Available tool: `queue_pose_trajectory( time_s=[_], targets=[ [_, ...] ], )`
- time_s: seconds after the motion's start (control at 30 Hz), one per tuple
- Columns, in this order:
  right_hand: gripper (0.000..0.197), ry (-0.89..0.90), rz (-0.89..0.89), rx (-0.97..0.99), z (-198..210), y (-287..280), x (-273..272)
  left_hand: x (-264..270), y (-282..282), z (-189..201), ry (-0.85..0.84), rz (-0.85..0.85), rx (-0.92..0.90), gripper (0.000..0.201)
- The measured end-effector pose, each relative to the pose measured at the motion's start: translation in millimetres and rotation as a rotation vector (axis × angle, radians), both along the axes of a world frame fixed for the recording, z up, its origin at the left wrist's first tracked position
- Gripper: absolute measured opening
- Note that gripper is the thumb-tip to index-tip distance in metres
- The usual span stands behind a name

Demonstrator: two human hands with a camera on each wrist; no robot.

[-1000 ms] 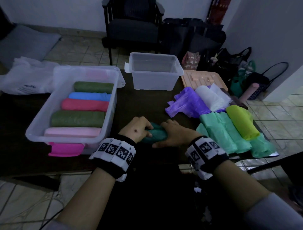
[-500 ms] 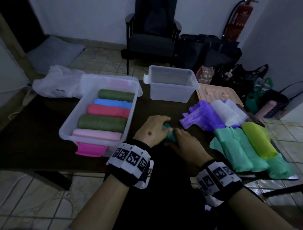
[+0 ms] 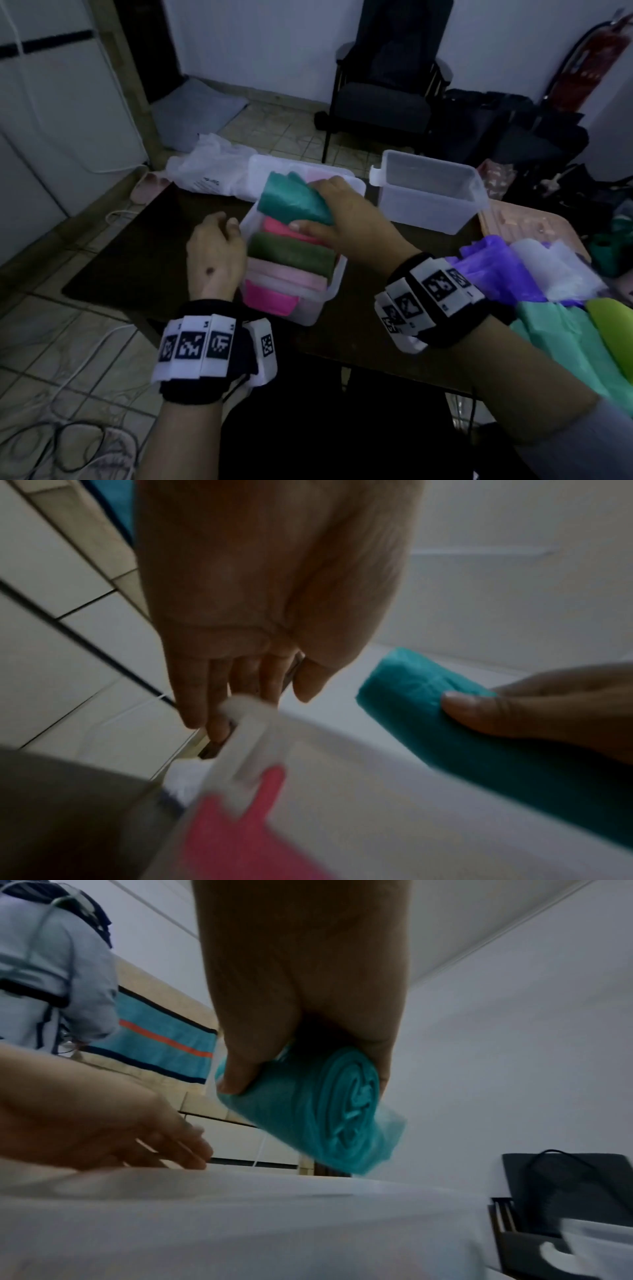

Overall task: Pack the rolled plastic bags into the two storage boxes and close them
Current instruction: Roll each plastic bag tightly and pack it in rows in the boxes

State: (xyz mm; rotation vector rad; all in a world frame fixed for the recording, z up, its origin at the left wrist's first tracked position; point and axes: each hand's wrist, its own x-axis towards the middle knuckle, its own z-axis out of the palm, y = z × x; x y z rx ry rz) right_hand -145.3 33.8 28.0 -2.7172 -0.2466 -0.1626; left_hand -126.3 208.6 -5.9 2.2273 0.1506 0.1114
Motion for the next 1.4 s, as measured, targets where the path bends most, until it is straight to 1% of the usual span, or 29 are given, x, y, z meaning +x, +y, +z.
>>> queue_pose_trajectory(
  time_s=[0.07, 0.13, 0.23, 0.33, 0.4, 0.47, 0.5, 0.57, 0.63, 0.67, 0.77, 0.9, 1.0, 1.17, 1.27, 1.33, 1.4],
  targets=[
    [0.066, 0.093, 0.032, -0.065, -5.7, 15.9, 12.1, 4.1, 2.2, -10.5, 0.092, 0.002, -0.059, 0.039],
    [0.066, 0.140, 0.058, -0.135, -15.7, 26.4, 19.4, 7.4, 1.1, -19.8, 0.141, 0.017, -0.163, 0.043],
    [0.060, 0.221, 0.054, -0.190, -29.6, 33.4, 23.9, 5.4, -2.8, -24.1, 0.121, 0.092, -0.268, 0.050],
    [0.054, 0.280, 0.058, -0.149, -36.3, 37.4, 24.8, -1.5, -4.2, -21.4, 0.121, 0.117, -0.364, 0.058],
    [0.056, 0.258, 0.043, -0.244, -39.2, 37.8, 23.3, -3.3, -3.9, -21.8, 0.114, 0.092, -0.382, 0.051],
    [0.057, 0.181, 0.010, -0.398, -41.7, 38.0, 20.4, -1.9, -2.9, -23.0, 0.113, 0.061, -0.326, 0.039],
    [0.058, 0.135, 0.005, -0.445, -42.0, 38.7, 18.6, -0.3, -2.3, -23.4, 0.123, 0.053, -0.299, 0.034],
    [0.059, 0.046, 0.024, -0.469, -41.1, 40.7, 13.6, 2.7, -1.8, -22.9, 0.149, 0.056, -0.299, 0.028],
    [0.056, -0.017, 0.048, -0.461, -41.2, 41.1, 8.0, 5.2, -1.8, -22.4, 0.166, 0.069, -0.329, 0.024],
    [0.055, -0.021, 0.057, -0.452, -42.6, 40.1, 5.4, 6.3, -2.2, -22.8, 0.167, 0.077, -0.344, 0.022],
    [0.058, 0.076, 0.087, -0.371, -49.7, 33.3, 4.1, 10.1, -2.8, -24.5, 0.160, 0.087, -0.349, 0.016],
    [0.061, 0.131, 0.169, -0.310, -48.7, 28.9, 12.9, 17.2, -2.5, -23.8, 0.158, 0.087, -0.303, 0.022],
    [0.062, 0.149, 0.188, -0.339, -46.8, 28.4, 15.3, 19.4, -3.6, -24.5, 0.151, 0.099, -0.258, 0.025],
    [0.060, 0.224, 0.173, -0.372, -49.6, 29.8, 13.7, 20.9, -8.1, -27.3, 0.152, 0.119, -0.243, 0.028],
    [0.058, 0.222, 0.144, -0.363, -53.3, 30.0, 11.6, 18.5, -10.4, -27.0, 0.150, 0.130, -0.216, 0.030],
    [0.056, 0.169, 0.135, -0.289, -57.5, 27.5, 10.9, 15.2, -11.9, -25.6, 0.142, 0.129, -0.171, 0.032],
    [0.053, 0.025, 0.128, -0.078, -60.8, 24.7, 8.7, 12.6, -13.4, -23.0, 0.110, 0.112, -0.093, 0.034]
  ],
)
